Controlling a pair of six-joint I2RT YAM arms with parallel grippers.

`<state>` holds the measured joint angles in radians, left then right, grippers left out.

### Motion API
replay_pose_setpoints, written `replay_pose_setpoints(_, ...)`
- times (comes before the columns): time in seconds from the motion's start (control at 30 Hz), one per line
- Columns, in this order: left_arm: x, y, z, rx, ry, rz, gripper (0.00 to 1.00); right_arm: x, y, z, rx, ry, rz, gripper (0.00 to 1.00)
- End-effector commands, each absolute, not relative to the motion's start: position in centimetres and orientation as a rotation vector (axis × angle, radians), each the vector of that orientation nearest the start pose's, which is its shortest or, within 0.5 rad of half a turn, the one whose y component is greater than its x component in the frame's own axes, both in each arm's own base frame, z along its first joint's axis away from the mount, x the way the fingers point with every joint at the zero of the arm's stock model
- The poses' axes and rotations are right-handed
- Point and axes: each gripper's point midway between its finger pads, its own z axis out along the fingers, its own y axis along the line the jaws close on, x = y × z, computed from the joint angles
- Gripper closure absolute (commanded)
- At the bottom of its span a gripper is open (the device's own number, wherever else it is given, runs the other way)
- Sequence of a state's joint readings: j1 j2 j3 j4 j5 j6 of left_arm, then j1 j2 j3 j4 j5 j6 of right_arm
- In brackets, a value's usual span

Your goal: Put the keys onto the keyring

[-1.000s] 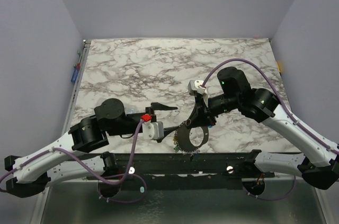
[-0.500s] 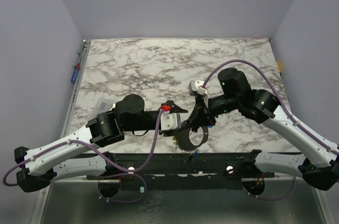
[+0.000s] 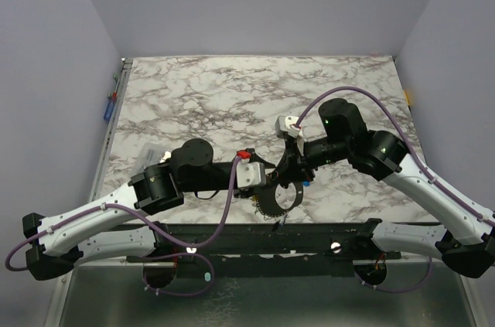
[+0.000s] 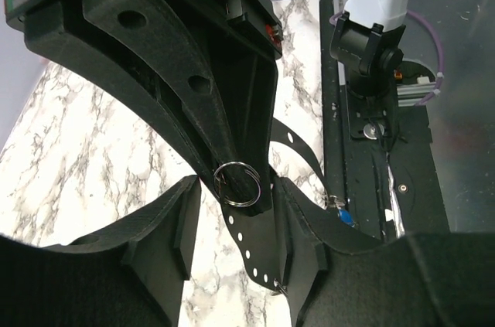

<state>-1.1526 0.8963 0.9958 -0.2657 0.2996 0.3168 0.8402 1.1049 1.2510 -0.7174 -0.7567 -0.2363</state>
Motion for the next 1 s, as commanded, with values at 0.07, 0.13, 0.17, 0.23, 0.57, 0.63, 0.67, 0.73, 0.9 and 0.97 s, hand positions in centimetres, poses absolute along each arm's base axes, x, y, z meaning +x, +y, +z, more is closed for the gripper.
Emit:
replay_pose_setpoints(0.07,10.35,-31.56,31.61,1.338,1.23,-0.847,0.56,11.23,29.2,30.92,-1.472,1.532,1.136,0.99)
replay_pose_setpoints(0.13,10.54,-31.54,31.5,1.337,1.233,-0.835,0.57,11.24,29.2,30.88,-1.473,1.533,1.136,0.99)
replay_pose_setpoints(0.17,10.68,-31.54,31.42,1.336,1.236,-0.826,0.58,11.24,29.21,30.86,-1.472,1.535,1.137,0.99)
replay_pose_setpoints(0.23,10.93,-31.54,31.38,1.332,1.24,-0.812,0.58,11.26,29.24,30.83,-1.472,1.536,1.137,0.99)
replay_pose_setpoints(0.57,10.9,-31.63,31.38,1.339,1.229,-0.811,0.63,11.45,29.44,30.46,-1.476,1.544,1.137,0.99)
replay_pose_setpoints(0.63,10.95,-31.67,31.4,1.335,1.231,-0.812,0.66,11.49,29.47,30.42,-1.477,1.543,1.136,0.99)
replay_pose_setpoints(0.67,10.95,-31.71,31.39,1.334,1.233,-0.813,0.66,11.49,29.47,30.42,-1.478,1.543,1.136,0.99)
replay_pose_setpoints(0.73,10.97,-31.78,31.46,1.329,1.234,-0.817,0.63,11.53,29.48,30.39,-1.478,1.544,1.134,0.99)
replay_pose_setpoints(0.9,11.0,-31.85,31.41,1.327,1.234,-0.819,0.5,11.54,29.46,30.31,-1.482,1.543,1.132,0.99)
replay_pose_setpoints(0.97,11.03,-31.9,31.43,1.326,1.233,-0.82,0.49,11.56,29.48,30.26,-1.482,1.546,1.131,0.99)
